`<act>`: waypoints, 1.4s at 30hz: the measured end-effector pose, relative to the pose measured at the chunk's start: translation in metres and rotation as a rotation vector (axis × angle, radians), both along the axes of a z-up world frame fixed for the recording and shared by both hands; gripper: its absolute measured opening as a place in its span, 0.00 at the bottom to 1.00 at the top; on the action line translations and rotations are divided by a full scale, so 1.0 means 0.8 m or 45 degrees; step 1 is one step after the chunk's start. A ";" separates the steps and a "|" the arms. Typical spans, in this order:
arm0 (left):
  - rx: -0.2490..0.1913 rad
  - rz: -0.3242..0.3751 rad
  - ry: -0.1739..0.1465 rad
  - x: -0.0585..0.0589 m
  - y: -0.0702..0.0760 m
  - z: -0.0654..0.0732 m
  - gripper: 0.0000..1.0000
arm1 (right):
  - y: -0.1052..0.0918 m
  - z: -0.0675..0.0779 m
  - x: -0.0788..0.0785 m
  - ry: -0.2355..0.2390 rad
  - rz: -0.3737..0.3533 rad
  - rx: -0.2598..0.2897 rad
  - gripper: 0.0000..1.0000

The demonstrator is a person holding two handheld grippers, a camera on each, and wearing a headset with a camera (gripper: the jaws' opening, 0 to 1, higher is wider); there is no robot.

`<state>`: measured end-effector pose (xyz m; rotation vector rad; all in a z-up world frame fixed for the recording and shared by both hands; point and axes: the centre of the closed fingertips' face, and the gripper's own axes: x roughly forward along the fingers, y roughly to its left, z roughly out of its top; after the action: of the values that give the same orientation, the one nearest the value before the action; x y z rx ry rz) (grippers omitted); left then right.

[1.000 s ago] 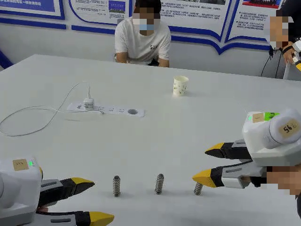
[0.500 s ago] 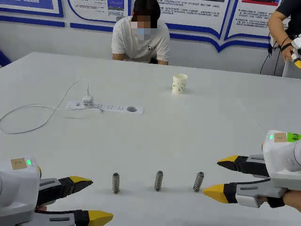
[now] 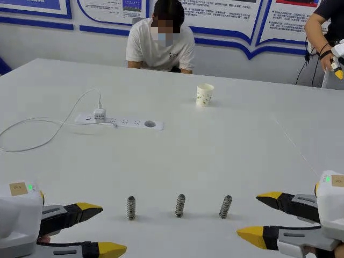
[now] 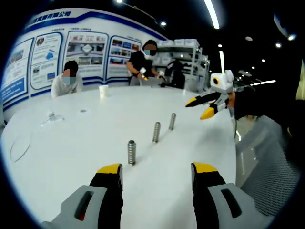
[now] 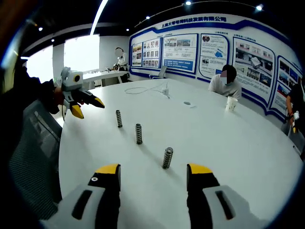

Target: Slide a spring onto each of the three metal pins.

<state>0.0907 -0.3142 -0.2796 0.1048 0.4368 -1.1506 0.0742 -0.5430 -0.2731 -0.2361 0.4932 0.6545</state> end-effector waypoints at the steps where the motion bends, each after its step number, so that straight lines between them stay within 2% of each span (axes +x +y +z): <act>1: -0.002 0.003 0.000 0.000 0.000 0.000 0.59 | -0.001 -0.001 -0.002 -0.003 -0.008 0.006 0.57; 11: -0.008 0.016 0.010 -0.001 0.002 -0.004 0.60 | -0.001 -0.002 -0.008 -0.019 -0.036 0.033 0.59; 42: -0.006 0.031 0.022 -0.001 0.004 -0.009 0.62 | -0.001 -0.002 -0.011 -0.015 -0.035 0.031 0.61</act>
<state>0.0898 -0.3108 -0.2866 0.0855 0.4494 -1.1295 0.0652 -0.5436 -0.2749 -0.2093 0.4762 0.6315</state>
